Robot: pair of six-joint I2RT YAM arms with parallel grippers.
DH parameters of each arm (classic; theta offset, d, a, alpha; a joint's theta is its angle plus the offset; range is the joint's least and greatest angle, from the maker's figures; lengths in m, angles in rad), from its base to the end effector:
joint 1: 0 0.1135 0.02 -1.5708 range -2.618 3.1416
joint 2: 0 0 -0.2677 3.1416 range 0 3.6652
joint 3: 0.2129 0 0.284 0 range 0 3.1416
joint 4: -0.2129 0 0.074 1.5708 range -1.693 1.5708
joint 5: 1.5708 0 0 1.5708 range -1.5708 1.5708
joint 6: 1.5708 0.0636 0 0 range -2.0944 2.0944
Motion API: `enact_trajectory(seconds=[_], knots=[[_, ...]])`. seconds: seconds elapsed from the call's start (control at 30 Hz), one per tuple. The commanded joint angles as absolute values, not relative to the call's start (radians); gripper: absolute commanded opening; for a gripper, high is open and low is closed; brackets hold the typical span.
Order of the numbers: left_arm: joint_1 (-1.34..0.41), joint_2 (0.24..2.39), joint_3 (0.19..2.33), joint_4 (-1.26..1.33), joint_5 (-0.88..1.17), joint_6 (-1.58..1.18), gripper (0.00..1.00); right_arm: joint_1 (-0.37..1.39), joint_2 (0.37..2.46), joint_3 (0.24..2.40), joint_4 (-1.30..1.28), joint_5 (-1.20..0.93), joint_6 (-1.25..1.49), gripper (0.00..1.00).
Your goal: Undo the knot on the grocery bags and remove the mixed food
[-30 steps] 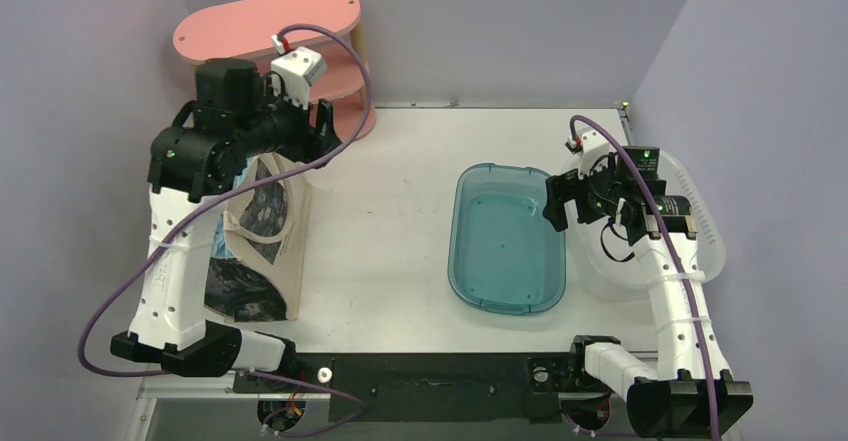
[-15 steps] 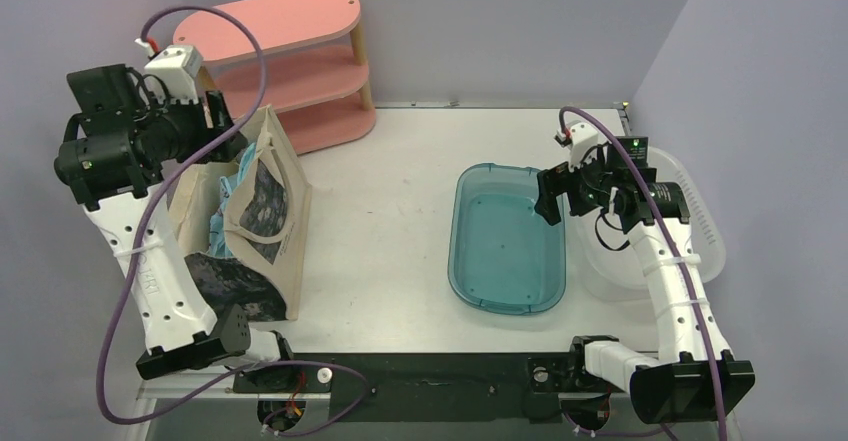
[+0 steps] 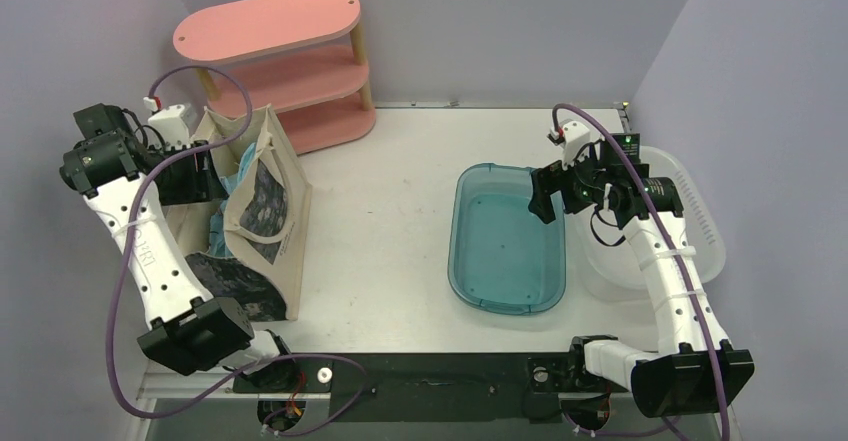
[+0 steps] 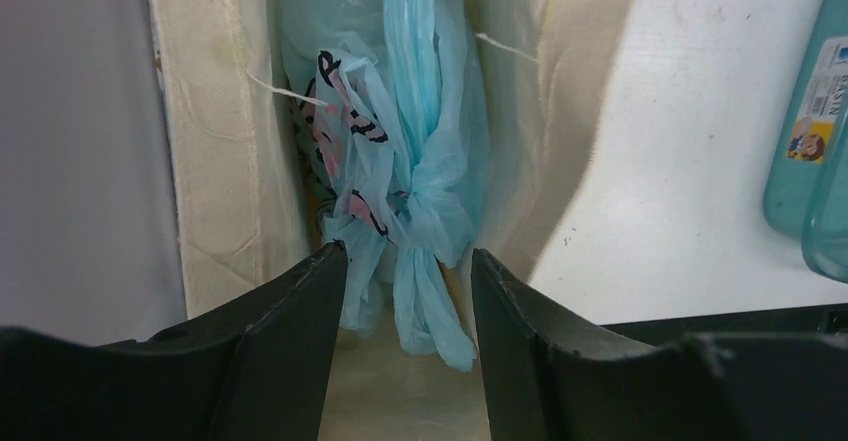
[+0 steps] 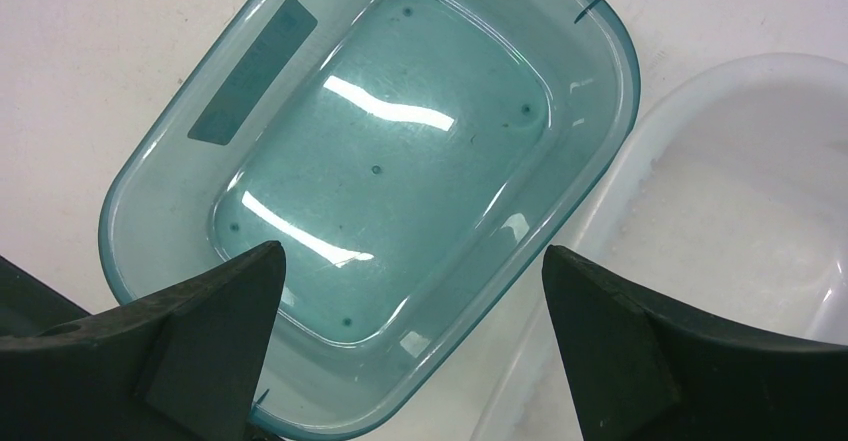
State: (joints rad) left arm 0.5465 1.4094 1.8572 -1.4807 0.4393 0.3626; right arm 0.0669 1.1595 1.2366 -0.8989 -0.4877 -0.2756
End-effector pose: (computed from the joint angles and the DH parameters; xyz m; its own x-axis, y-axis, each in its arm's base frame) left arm 0.2436 0.1165 0.4390 -0.7868 -0.1028 -0.6086 -0.0055 0.9871 -0.1598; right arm 0.2712 0.0480 0.3447 -0.6005 -0.2812 -0.7486 -0.5620 0.8143 0.1449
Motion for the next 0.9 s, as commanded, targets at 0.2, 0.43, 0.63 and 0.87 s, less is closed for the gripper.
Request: enact_trajectory(seconds=[0.2,0.43,0.63,0.87], knots=[[0.415,1.422,1.609,-1.281,0.385,0.38,0.56,0.074,1.141,1.249,-0.856,-0.496,-0.267,0.97],[0.305,1.411,1.377,-1.07,0.258,0.301,0.63,0.074,1.138,1.241,-0.856,-0.487,-0.268,0.97],[0.291,1.384,1.225,-0.929,0.2,0.289,0.62,0.074,1.136,1.239,-0.855,-0.486,-0.27,0.97],[0.315,1.301,1.37,-0.978,0.267,0.251,0.0,0.074,1.134,1.245,-0.854,-0.486,-0.268,0.96]])
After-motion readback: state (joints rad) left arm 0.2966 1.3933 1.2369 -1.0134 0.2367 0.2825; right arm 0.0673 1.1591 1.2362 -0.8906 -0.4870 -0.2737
